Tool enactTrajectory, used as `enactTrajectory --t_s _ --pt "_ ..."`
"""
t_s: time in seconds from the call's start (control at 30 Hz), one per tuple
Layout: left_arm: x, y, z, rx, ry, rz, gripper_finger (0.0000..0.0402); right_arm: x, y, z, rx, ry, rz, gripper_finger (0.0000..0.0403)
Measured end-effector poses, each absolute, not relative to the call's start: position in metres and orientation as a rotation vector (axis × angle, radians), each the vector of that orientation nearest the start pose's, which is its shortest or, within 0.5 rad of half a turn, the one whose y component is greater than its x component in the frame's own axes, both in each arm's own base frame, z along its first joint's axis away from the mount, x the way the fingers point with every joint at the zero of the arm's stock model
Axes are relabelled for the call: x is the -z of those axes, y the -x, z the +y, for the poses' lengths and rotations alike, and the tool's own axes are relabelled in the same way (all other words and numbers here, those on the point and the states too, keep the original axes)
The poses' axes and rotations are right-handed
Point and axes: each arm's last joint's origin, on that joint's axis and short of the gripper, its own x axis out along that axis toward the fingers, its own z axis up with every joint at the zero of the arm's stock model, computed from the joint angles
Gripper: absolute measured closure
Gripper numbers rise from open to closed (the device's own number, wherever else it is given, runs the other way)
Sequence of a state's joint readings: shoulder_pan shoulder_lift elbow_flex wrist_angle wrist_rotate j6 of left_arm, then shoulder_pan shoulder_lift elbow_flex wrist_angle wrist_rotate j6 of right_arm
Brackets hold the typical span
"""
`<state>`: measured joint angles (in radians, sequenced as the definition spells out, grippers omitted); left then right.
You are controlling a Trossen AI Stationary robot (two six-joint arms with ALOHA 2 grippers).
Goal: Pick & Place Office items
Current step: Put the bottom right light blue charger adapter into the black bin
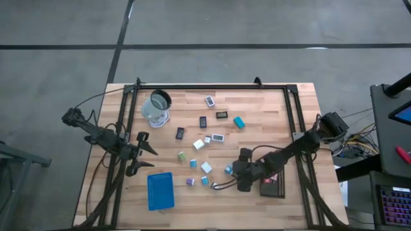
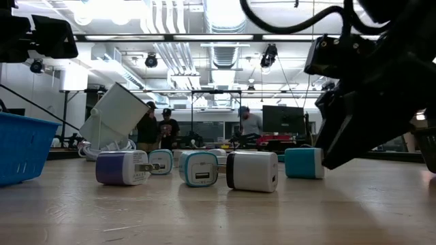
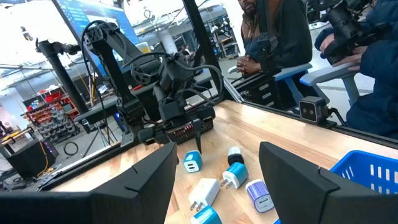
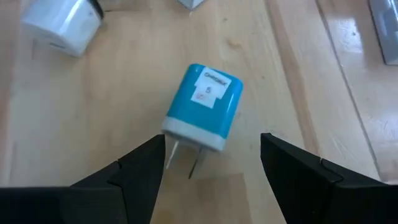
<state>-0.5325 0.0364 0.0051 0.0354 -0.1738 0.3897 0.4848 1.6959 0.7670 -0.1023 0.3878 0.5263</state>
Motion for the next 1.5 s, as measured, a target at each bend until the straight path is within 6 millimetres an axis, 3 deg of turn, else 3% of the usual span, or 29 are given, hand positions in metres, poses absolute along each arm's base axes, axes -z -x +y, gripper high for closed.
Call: enactTrajectory --t_s 0.2,0.6,0.9,1.5 --pt "-0.1658 -0.088 -0.046 0.354 -0.384 -0.074 0.0168 -0.1191 -0.2709 0.1302 0.147 -0.064 0.906 0.0142" --pt "-0.1658 -0.088 -0.0461 0.354 -0.384 -0.073 0.0168 -0.1202 -0.2725 0.1296 0.279 -0.276 0.849 0.0122" --pt "-0.1657 -0.088 -0.0461 0.354 -0.384 -0.073 0.0168 -0.121 -0.2737 0.1269 0.383 -0.385 0.791 0.0132" --pt "-0.1657 -0.088 -0.0461 0.354 -0.385 -0.072 0.0168 -0.1207 -0.274 0.1253 0.378 -0.363 0.801 0.0175"
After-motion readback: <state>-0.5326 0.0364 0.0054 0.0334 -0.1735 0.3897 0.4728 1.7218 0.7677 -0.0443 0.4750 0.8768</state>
